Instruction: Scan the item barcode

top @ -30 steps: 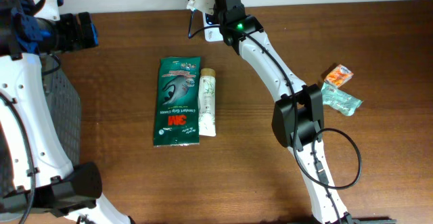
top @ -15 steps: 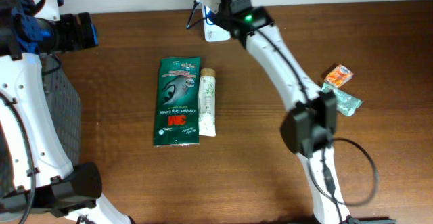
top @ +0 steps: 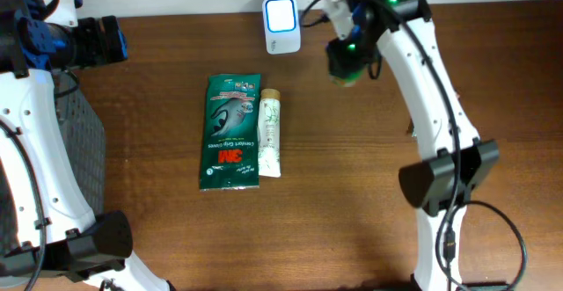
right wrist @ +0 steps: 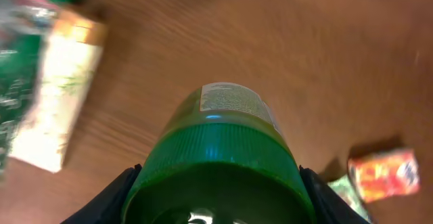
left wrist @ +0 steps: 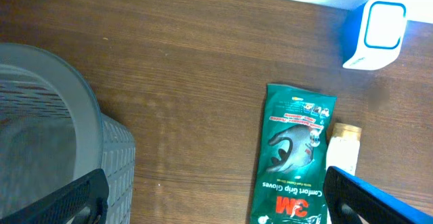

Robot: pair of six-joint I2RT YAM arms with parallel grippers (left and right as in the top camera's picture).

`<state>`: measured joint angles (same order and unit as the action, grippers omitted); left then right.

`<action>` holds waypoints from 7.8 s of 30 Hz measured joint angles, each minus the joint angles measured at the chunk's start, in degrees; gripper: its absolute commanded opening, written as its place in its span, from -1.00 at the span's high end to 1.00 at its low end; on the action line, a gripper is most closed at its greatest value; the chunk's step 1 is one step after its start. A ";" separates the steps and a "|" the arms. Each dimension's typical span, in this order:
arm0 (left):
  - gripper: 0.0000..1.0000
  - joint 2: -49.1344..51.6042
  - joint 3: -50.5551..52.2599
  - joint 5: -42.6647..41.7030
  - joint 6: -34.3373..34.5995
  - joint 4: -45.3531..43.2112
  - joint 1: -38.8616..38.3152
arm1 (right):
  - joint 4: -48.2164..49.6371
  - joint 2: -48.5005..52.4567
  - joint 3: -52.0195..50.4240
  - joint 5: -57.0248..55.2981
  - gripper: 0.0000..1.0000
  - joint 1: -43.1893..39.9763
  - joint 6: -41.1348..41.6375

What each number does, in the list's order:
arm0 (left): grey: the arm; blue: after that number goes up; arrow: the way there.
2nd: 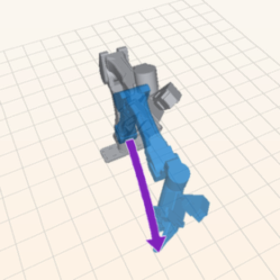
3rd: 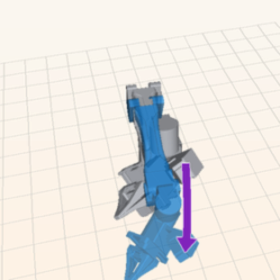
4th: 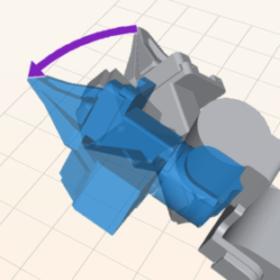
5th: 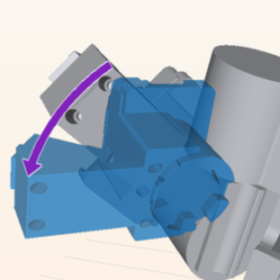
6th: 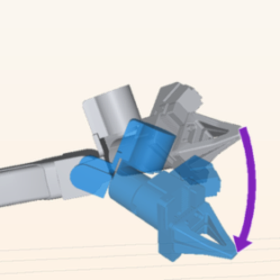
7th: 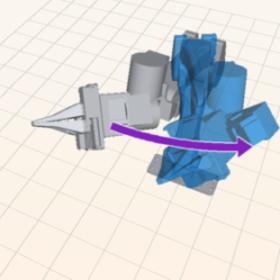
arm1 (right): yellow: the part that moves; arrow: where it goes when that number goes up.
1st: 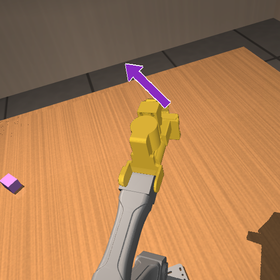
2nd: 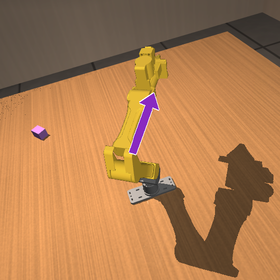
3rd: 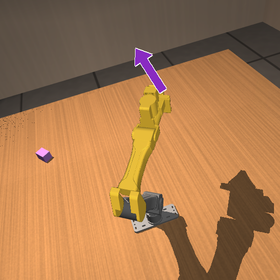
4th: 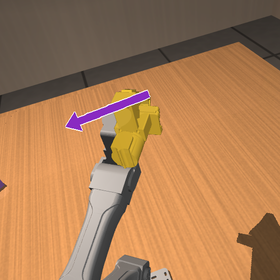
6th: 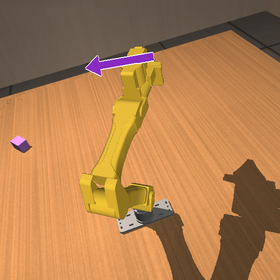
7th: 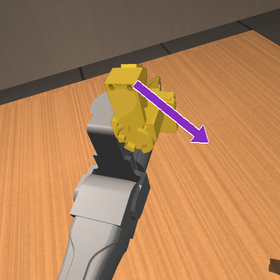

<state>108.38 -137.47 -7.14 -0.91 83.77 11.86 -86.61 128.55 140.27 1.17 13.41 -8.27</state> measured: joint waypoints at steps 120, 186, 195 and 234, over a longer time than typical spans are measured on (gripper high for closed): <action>-0.98 0.00 0.00 0.02 0.00 0.00 0.00 | 15.17 9.70 -18.32 22.80 0.91 11.67 11.19; -0.98 0.00 0.00 0.00 0.00 0.00 0.00 | -3.06 -8.90 -18.51 22.25 -0.32 -0.15 -9.88; -0.98 0.00 0.00 0.00 0.00 0.02 0.00 | 8.92 -11.80 -33.11 17.42 -0.31 3.43 -4.74; -0.98 0.00 0.00 0.02 0.00 0.00 0.00 | 30.47 -13.77 -54.38 32.46 0.91 5.46 -2.47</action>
<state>108.38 -137.47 -7.11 -0.91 83.77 11.86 -56.14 114.78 85.89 33.63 18.87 -10.74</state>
